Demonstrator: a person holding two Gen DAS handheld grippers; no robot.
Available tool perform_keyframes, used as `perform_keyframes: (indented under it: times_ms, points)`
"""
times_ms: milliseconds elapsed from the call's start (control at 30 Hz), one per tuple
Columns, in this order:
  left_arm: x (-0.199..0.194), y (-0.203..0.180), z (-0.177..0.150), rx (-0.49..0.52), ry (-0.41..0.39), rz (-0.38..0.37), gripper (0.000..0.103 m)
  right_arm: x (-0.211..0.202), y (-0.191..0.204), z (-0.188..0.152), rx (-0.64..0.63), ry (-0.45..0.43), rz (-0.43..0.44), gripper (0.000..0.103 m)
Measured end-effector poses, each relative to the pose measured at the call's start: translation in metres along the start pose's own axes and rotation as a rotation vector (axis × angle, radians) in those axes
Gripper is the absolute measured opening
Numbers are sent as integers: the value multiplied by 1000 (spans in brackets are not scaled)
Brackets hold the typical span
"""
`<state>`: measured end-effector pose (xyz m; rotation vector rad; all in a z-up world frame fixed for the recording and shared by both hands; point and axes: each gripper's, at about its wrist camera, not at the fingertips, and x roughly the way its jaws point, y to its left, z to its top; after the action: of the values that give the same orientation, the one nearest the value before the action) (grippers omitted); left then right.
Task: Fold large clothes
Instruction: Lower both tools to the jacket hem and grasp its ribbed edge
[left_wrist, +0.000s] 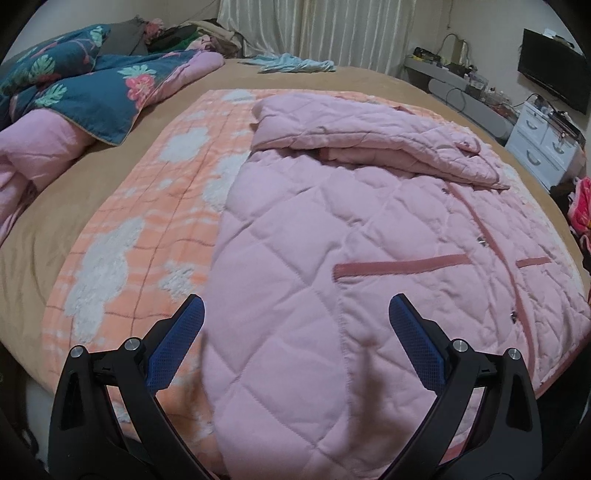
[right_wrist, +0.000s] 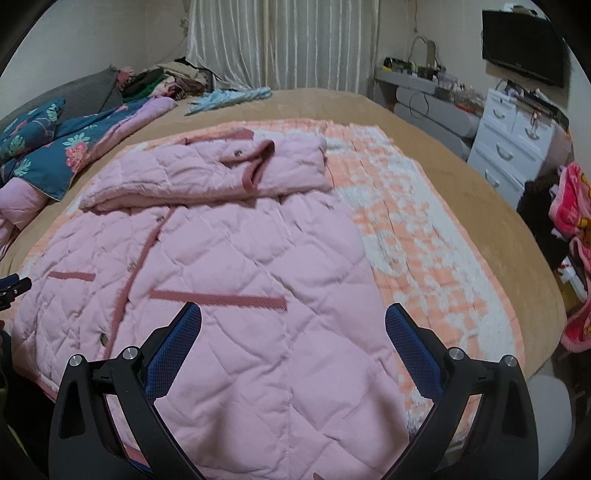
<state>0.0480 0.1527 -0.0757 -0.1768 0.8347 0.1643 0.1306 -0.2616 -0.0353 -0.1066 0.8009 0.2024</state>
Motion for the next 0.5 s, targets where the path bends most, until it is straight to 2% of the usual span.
perform_keyframes:
  times_ms: [133,300,500]
  points:
    - [4,10,-7,-14,21,7,94,7,-11,-9,40,49,22,99]
    - [9,20,-18,-40,70,-11,94,14,-21,-25,46,119,7,99]
    - [14,23,-33,-59,122,-51,94,18,-37,-44,94,194,62,99]
